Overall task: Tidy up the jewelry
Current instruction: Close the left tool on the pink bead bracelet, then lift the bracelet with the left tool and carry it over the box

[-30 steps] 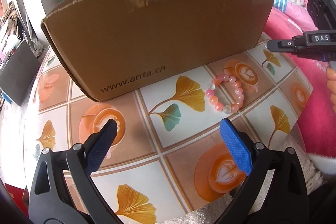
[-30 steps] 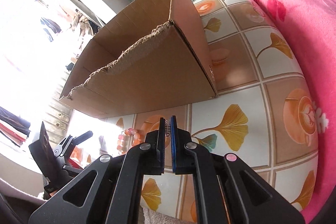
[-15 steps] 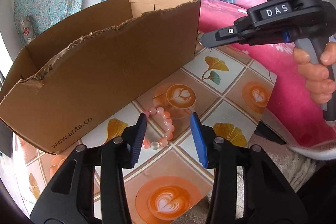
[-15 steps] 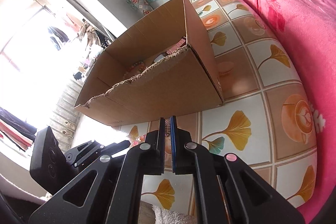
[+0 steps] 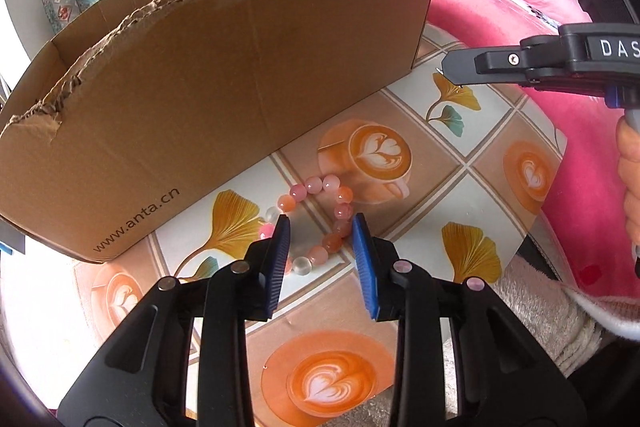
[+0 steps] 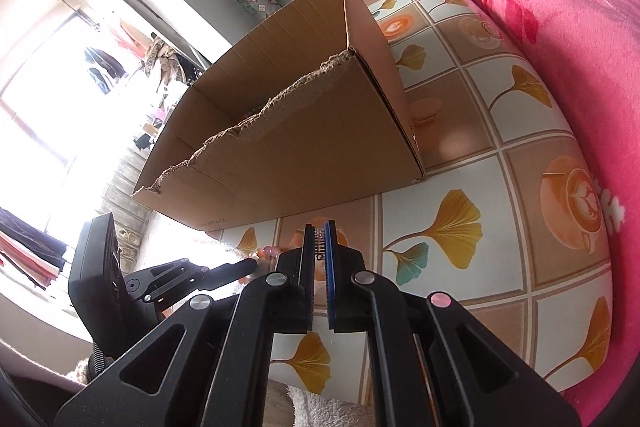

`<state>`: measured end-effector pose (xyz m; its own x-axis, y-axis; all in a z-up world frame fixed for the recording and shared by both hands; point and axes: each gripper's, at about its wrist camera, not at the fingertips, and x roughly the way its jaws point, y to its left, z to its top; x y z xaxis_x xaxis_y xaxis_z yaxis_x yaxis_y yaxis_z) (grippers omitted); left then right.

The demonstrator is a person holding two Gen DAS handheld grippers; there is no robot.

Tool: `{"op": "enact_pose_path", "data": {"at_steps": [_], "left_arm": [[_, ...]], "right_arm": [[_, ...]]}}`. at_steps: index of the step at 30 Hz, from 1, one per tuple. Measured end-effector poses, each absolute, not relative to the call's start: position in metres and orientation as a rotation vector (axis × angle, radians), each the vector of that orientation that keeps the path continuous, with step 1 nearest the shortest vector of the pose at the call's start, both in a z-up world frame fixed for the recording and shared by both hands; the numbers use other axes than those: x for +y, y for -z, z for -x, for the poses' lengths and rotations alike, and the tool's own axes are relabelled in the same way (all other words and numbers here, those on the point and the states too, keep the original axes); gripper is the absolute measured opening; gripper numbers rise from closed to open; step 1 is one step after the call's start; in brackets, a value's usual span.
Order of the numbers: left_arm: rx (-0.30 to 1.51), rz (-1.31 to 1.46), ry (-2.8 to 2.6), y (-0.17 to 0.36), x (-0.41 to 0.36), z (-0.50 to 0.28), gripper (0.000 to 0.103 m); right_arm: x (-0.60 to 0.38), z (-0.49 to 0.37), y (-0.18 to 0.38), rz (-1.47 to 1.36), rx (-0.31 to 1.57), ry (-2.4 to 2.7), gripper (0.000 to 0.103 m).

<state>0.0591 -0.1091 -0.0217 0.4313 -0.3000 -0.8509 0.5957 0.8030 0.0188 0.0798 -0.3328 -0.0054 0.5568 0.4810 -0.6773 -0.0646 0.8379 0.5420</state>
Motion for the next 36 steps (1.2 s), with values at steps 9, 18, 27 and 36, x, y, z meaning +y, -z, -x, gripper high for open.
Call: {"op": "enact_pose_path", "data": {"at_steps": [9,18,27,36], "left_arm": [[0.998,-0.337,0.554,0.021,-0.114,-0.068,0.03],[1.001,-0.335,0.55,0.022,-0.116,-0.07,0.03],[1.001,-0.335,0.551,0.022,-0.116,-0.07,0.03],[0.982,-0.344,0.556,0.023,-0.117,-0.071,0.018]], "right_arm": [[-0.321,-0.084,0.018,-0.43,0.981,-0.31,0.005],[-0.319,-0.092,0.03,-0.425,1.019,-0.304,0.005],[-0.317,-0.096,0.037,-0.429,1.04,-0.3,0.005],[-0.316,-0.097,0.035,-0.437,1.031,-0.3,0.005]]}}
